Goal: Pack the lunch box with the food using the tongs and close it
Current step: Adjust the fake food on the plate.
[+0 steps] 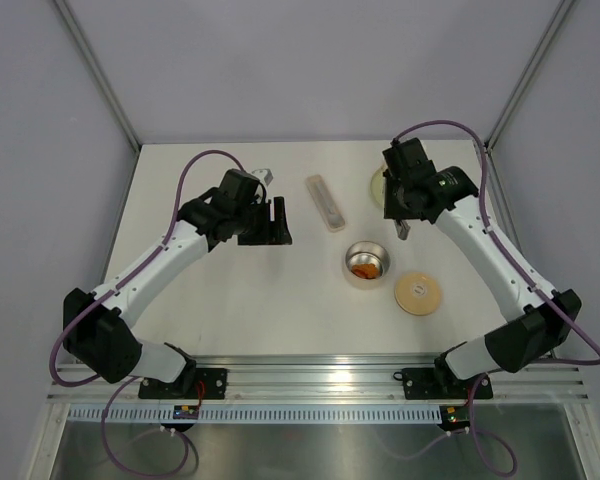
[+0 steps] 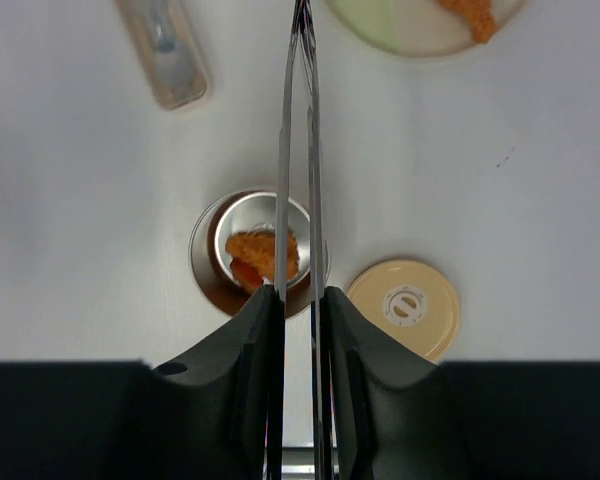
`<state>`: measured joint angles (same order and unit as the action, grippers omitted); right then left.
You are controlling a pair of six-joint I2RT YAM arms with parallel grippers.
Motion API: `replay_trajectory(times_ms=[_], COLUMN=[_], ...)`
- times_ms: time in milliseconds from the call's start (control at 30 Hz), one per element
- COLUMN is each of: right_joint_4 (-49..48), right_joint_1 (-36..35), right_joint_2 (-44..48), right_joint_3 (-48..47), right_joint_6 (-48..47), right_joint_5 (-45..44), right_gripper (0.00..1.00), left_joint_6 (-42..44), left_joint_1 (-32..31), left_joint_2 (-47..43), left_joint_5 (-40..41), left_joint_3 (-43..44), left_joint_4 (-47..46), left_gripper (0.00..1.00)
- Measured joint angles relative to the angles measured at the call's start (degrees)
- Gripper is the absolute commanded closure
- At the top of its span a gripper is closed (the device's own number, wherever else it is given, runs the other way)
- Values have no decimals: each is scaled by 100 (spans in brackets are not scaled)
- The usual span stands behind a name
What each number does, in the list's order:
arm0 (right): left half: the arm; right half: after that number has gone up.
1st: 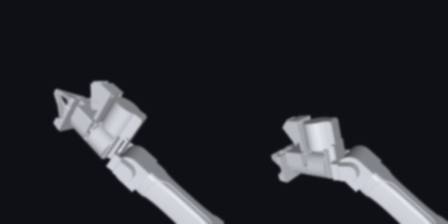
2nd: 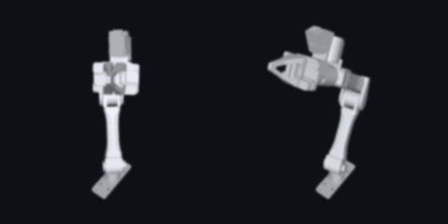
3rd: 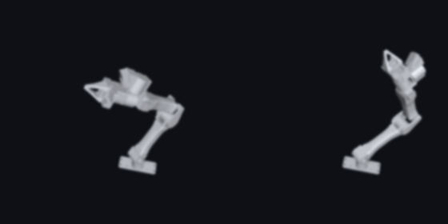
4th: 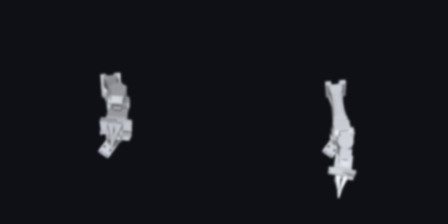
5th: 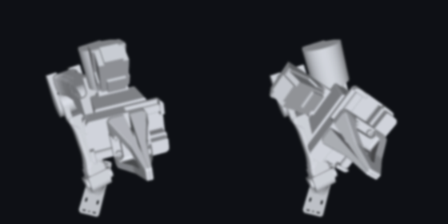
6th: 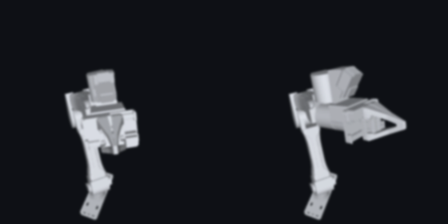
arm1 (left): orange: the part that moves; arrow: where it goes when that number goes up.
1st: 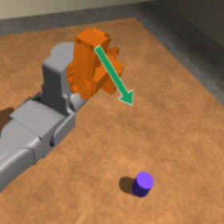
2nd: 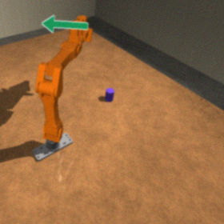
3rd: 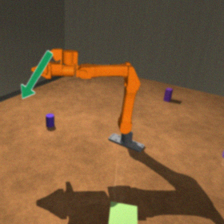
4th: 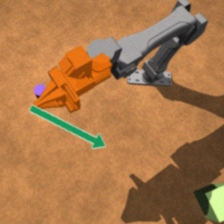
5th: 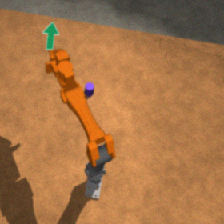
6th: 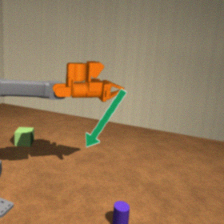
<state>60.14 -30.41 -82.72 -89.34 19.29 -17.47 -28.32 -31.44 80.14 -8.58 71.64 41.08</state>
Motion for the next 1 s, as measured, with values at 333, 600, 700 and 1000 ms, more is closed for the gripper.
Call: replay_trajectory(times_ms=[333,600,700,1000], right_joint_4=[-328,-514,-549,-546], right_joint_1=[1547,2363,2549,2798], right_joint_2=[-992,-1967,-2275,-3064], right_joint_3=[-896,-1327,-1453,-2050], right_joint_6=[-225,-260,-278,-382], right_joint_5=[214,439,518,671], right_gripper=[73,75,75,76], left_joint_6=[-24,-24,-26,-24], left_joint_1=[4,4,4,7], left_joint_2=[-4,-15,-15,-15], left_joint_5=[-11,-20,-20,-2], left_joint_3=[-101,-157,-236,-280], left_joint_4=[-33,-74,-83,-66], left_gripper=[29,29,29,29])
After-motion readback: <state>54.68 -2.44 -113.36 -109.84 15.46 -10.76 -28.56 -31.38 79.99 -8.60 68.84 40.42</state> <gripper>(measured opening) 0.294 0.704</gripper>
